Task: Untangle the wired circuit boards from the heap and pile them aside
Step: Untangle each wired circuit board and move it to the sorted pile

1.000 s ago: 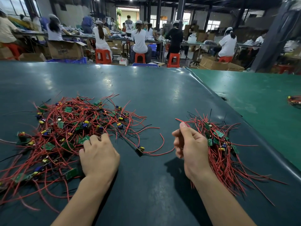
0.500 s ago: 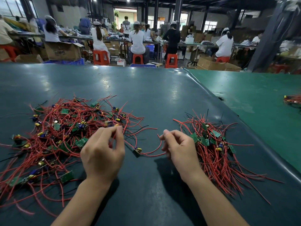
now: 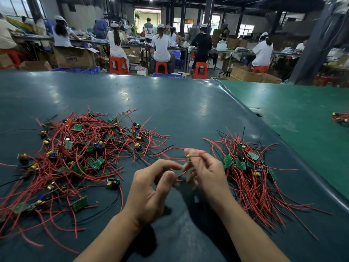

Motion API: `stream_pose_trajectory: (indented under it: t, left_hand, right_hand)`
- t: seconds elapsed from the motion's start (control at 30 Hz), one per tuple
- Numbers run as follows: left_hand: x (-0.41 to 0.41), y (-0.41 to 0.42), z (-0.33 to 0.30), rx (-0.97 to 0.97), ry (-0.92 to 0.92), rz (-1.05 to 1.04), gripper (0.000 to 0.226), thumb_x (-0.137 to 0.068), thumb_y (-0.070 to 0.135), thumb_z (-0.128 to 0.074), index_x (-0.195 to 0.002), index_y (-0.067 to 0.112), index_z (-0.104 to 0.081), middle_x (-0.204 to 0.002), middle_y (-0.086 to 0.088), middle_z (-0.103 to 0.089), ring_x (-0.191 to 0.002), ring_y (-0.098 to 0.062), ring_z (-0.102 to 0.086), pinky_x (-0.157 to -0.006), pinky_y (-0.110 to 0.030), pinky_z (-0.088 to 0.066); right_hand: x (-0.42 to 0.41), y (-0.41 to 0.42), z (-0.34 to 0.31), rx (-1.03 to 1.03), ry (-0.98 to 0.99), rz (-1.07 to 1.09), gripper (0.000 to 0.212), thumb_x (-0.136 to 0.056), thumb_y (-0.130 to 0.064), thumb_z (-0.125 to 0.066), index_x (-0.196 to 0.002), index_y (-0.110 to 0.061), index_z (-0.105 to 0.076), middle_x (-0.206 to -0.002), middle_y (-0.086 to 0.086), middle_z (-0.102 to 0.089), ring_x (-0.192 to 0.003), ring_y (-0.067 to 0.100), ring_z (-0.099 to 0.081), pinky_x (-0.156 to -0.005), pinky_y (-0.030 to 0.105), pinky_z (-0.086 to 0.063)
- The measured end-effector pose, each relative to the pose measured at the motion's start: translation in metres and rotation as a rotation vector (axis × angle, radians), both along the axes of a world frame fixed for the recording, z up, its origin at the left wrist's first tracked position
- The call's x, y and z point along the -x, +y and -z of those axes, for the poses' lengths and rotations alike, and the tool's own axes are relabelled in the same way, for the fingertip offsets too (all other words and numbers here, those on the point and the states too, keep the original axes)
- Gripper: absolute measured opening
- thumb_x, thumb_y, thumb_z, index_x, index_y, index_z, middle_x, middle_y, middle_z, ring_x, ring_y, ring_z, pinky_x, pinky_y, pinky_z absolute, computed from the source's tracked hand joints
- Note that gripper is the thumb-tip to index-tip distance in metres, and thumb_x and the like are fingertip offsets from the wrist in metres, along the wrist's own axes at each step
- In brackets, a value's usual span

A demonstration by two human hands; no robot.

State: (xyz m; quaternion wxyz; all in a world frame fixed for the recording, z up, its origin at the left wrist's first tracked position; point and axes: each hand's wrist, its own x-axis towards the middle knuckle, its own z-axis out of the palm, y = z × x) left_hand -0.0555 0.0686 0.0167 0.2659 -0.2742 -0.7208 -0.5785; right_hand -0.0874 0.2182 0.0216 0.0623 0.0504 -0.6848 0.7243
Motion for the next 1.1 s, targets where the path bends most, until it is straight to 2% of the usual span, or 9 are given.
stream_pose_trajectory:
  t: [0.13, 0.23, 0.3, 0.43, 0.53, 0.73, 0.87, 1.0, 1.1]
  left_hand:
    - [0.005, 0.005, 0.009, 0.08, -0.209, 0.015, 0.062, -0.095, 0.061, -0.035, -0.083, 0.013, -0.072, -0.056, -0.002, -0.063, -0.043, 0.0, -0.048, -0.048, -0.015, -0.036]
    - [0.01, 0.008, 0.015, 0.156, -0.396, 0.021, 0.068, -0.09, 0.067, -0.034, -0.079, 0.012, -0.071, -0.057, -0.002, -0.065, -0.043, -0.006, -0.049, -0.049, -0.025, -0.039]
    - [0.013, 0.007, 0.014, 0.082, -0.445, 0.01, 0.064, -0.091, 0.065, -0.036, -0.081, 0.013, -0.071, -0.058, 0.0, -0.064, -0.045, -0.008, -0.048, -0.05, -0.027, -0.039]
    - [0.013, 0.007, 0.009, 0.005, -0.38, -0.013, 0.04, -0.097, 0.046, -0.048, -0.08, 0.017, -0.069, -0.07, -0.001, -0.071, -0.055, -0.008, -0.058, -0.057, -0.024, -0.046]
    - [0.011, 0.009, 0.004, -0.039, -0.339, -0.059, 0.023, -0.092, 0.033, -0.057, -0.088, 0.015, -0.071, -0.074, 0.0, -0.071, -0.065, -0.01, -0.065, -0.064, -0.018, -0.05]
    - [0.009, 0.01, -0.002, -0.165, -0.367, -0.046, 0.018, -0.086, 0.025, -0.06, -0.086, 0.009, -0.07, -0.074, -0.003, -0.072, -0.063, -0.006, -0.065, -0.062, -0.014, -0.048]
    - [0.008, 0.011, -0.004, -0.2, -0.373, -0.036, 0.016, -0.083, 0.023, -0.062, -0.09, 0.012, -0.071, -0.076, 0.0, -0.073, -0.064, -0.005, -0.066, -0.061, -0.013, -0.049]
    - [0.008, 0.01, -0.002, -0.141, -0.383, -0.063, 0.012, -0.087, 0.021, -0.062, -0.088, 0.012, -0.07, -0.069, 0.0, -0.07, -0.06, -0.007, -0.064, -0.059, -0.015, -0.048]
    - [0.007, 0.009, 0.001, -0.061, -0.367, -0.092, 0.019, -0.085, 0.031, -0.062, -0.081, 0.014, -0.07, -0.065, -0.004, -0.068, -0.057, -0.014, -0.061, -0.056, -0.025, -0.048]
  right_hand:
    - [0.0, 0.004, -0.006, 0.209, -0.098, -0.013, 0.03, -0.103, -0.026, -0.044, -0.103, -0.01, -0.069, -0.067, 0.007, -0.065, -0.044, 0.014, -0.049, -0.038, 0.02, -0.034]
    - [-0.002, 0.006, -0.009, 0.212, -0.127, -0.078, 0.034, -0.102, -0.031, -0.045, -0.104, -0.012, -0.073, -0.066, 0.005, -0.061, -0.045, 0.013, -0.045, -0.04, 0.021, -0.034]
    - [-0.004, 0.005, -0.009, 0.193, -0.164, -0.139, 0.034, -0.1, -0.035, -0.048, -0.101, -0.015, -0.075, -0.063, 0.002, -0.058, -0.045, 0.012, -0.044, -0.041, 0.02, -0.033]
    - [-0.007, 0.003, -0.01, 0.135, -0.191, -0.243, 0.032, -0.098, -0.038, -0.051, -0.102, -0.019, -0.076, -0.065, 0.0, -0.057, -0.048, 0.011, -0.047, -0.042, 0.018, -0.032]
    - [-0.009, 0.003, -0.01, 0.102, -0.167, -0.256, 0.027, -0.097, -0.036, -0.054, -0.102, -0.021, -0.076, -0.067, 0.001, -0.058, -0.051, 0.011, -0.048, -0.045, 0.019, -0.031]
    - [-0.009, 0.004, -0.01, 0.124, -0.156, -0.266, 0.017, -0.094, -0.025, -0.061, -0.1, -0.02, -0.077, -0.071, 0.002, -0.063, -0.054, 0.005, -0.055, -0.045, 0.016, -0.035]
    - [-0.009, 0.005, -0.011, 0.103, -0.162, -0.25, 0.015, -0.091, -0.026, -0.065, -0.097, -0.021, -0.077, -0.08, -0.001, -0.07, -0.066, 0.005, -0.061, -0.05, 0.015, -0.043]
    - [-0.009, 0.005, -0.012, 0.108, -0.198, -0.234, 0.015, -0.091, -0.028, -0.065, -0.092, -0.02, -0.078, -0.068, 0.0, -0.064, -0.055, 0.007, -0.054, -0.046, 0.016, -0.038]
    - [-0.008, 0.005, -0.013, 0.132, -0.214, -0.214, 0.017, -0.092, -0.026, -0.064, -0.086, -0.019, -0.078, -0.063, -0.001, -0.06, -0.051, 0.008, -0.048, -0.044, 0.017, -0.033]
